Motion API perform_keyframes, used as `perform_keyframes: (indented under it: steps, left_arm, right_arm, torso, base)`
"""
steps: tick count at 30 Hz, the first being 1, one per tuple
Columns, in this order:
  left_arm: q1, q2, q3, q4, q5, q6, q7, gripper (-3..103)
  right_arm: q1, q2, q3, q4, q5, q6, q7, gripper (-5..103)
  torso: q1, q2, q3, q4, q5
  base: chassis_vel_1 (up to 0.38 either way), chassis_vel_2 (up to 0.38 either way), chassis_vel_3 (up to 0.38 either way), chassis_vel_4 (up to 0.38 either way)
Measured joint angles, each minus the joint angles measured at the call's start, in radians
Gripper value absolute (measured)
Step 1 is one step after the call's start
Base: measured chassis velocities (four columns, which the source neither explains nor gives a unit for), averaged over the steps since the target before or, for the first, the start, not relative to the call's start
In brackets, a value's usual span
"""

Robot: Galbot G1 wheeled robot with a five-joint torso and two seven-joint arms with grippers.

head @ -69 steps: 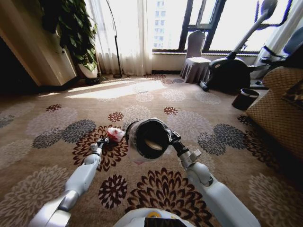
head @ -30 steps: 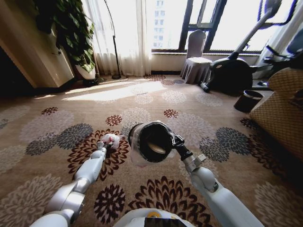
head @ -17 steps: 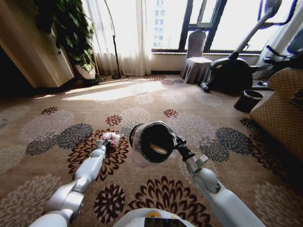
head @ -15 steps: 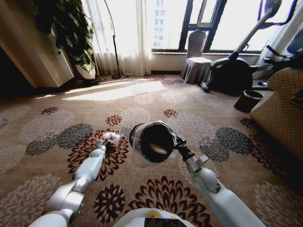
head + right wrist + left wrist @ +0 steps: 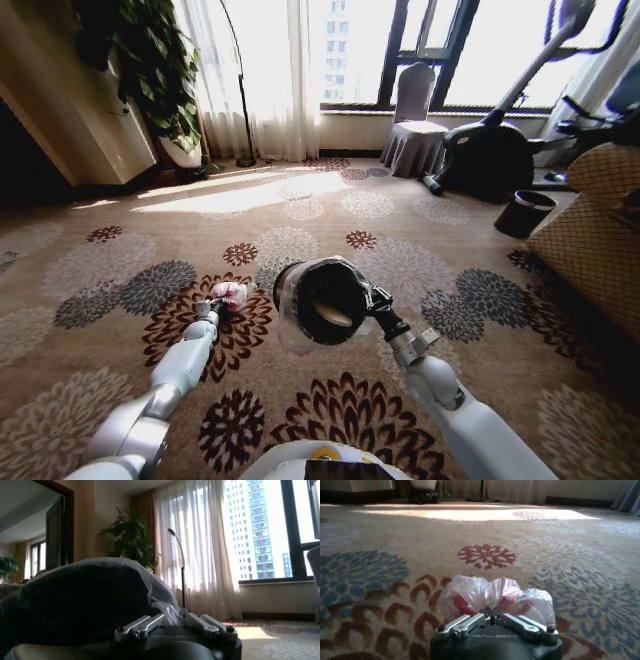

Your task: Pick up the trash from the ground and place it into the trash bin.

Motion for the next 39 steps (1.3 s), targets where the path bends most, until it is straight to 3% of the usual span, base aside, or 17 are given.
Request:
perform_keyframes:
  steps: [4, 7, 8, 11, 12, 15, 17, 18, 19, 20, 21, 23, 24, 26, 32, 34, 39]
  left_arm:
    - [0.025, 0.005, -0.015, -0.049, -0.032, -0.024, 0.014, 0]
    - [0.119, 0.027, -0.064, -0.204, -0.066, -0.066, 0.019, 0]
    - [0.119, 0.027, -0.064, -0.204, -0.066, -0.066, 0.019, 0]
    - [0.259, 0.057, -0.13, -0.433, -0.126, -0.085, 0.018, 0]
    - [0.259, 0.057, -0.13, -0.433, -0.126, -0.085, 0.018, 0]
    - [0.402, 0.076, -0.175, -0.733, -0.218, -0.118, 0.036, 0]
    - [0.417, 0.076, -0.171, -0.792, -0.234, -0.122, 0.045, 0]
    - [0.476, 0.076, -0.185, -0.942, -0.279, -0.132, 0.063, 0]
    - [0.476, 0.076, -0.185, -0.942, -0.279, -0.132, 0.063, 0]
    - [0.536, 0.072, -0.204, -1.045, -0.311, -0.135, 0.072, 0]
    - [0.584, 0.068, -0.221, -1.131, -0.328, -0.135, 0.077, 0]
    - [0.634, 0.059, -0.244, -1.229, -0.336, -0.136, 0.077, 0]
    - [0.634, 0.059, -0.244, -1.229, -0.336, -0.136, 0.077, 0]
    - [0.676, 0.041, -0.252, -1.339, -0.333, -0.139, 0.079, 0]
    - [0.691, 0.017, -0.234, -1.478, -0.33, -0.129, 0.089, 0]
    - [0.685, 0.028, -0.226, -1.536, -0.325, -0.124, 0.104, 0]
    - [0.67, 0.065, -0.203, -1.585, -0.328, -0.104, 0.125, 0]
  right_arm:
    - [-0.003, -0.006, 0.008, 0.0, 0.0, 0.001, 0.0, 0]
    - [0.019, -0.019, -0.006, -0.012, 0.02, 0.015, 0.0, 0]
    - [0.019, -0.019, -0.006, -0.012, 0.02, 0.015, 0.0, 0]
    - [0.101, -0.034, -0.045, -0.076, 0.046, 0.021, 0.0, 0]
    - [0.101, -0.034, -0.045, -0.076, 0.046, 0.021, 0.0, 0]
    - [0.191, -0.018, -0.068, -0.182, 0.094, 0.035, 0.001, 0]
    - [0.197, -0.014, -0.061, -0.197, 0.098, 0.04, 0.0, 0]
    - [0.236, -0.003, -0.07, -0.245, 0.103, 0.046, 0.001, 0]
    - [0.236, -0.003, -0.07, -0.245, 0.103, 0.046, 0.001, 0]
    - [0.289, 0.009, -0.105, -0.286, 0.107, 0.046, 0.002, 0]
    - [0.332, 0.018, -0.135, -0.315, 0.11, 0.046, 0.001, 0]
    - [0.415, 0.036, -0.192, -0.367, 0.121, 0.046, 0.001, 0]
    - [0.415, 0.036, -0.192, -0.367, 0.121, 0.046, 0.001, 0]
    - [0.533, 0.066, -0.283, -0.449, 0.137, 0.056, 0.0, 0]
    - [0.669, 0.114, -0.4, -0.575, 0.139, 0.063, 0.0, 0]
    - [0.725, 0.14, -0.443, -0.619, 0.136, 0.064, 0.001, 0]
    - [0.783, 0.181, -0.476, -0.666, 0.122, 0.068, 0.0, 0]
  torso:
    - [0.0, 0.0, 0.0, -0.0004, -0.0002]
    - [0.0, 0.0, 0.0, -0.0008, 0.0004]
    - [0.0, 0.0, 0.0, -0.0008, 0.0004]
    - [0.0, 0.0, 0.0, 0.0003, -0.0004]
    - [0.0, 0.0, 0.0, 0.0003, -0.0004]
    - [0.0, 0.0, 0.0, 0.0013, 0.0003]
    - [0.0, 0.0, 0.0, 0.0012, 0.0003]
    - [0.0, 0.0, 0.0, -0.003, -0.0002]
    - [0.0, 0.0, 0.0, -0.003, -0.0002]
    - [0.0, 0.0, 0.0, -0.0015, 0.0003]
    - [0.0, 0.0, 0.0, -0.0015, 0.0005]
    - [0.0, 0.0, 0.0, 0.0001, 0.0004]
    - [0.0, 0.0, 0.0, 0.0001, 0.0004]
    - [0.0, 0.0, 0.0, 0.0013, -0.0003]
    - [0.0, 0.0, 0.0, -0.0001, -0.0002]
    - [0.0, 0.0, 0.0, -0.0011, -0.0002]
    - [0.0, 0.0, 0.0, 0.0006, 0.0001]
  base:
    - [0.0, 0.0, 0.0, 0.0]
    - [0.0, 0.0, 0.0, 0.0]
    - [0.0, 0.0, 0.0, 0.0]
    - [0.0, 0.0, 0.0, 0.0]
    - [0.0, 0.0, 0.0, 0.0]
    - [0.0, 0.0, 0.0, 0.0]
    - [0.0, 0.0, 0.0, 0.0]
    - [0.008, 0.003, -0.054, -0.015]
    - [0.008, 0.003, -0.054, -0.015]
    - [-0.068, -0.072, -0.054, -0.049]
    - [-0.068, -0.042, -0.031, -0.049]
    - [0.0, 0.0, 0.0, 0.0]
    - [0.0, 0.0, 0.0, 0.0]
    - [0.0, 0.0, 0.0, 0.0]
    - [0.0, 0.0, 0.0, 0.0]
    - [0.0, 0.0, 0.0, 0.0]
    - [0.0, 0.0, 0.0, 0.0]
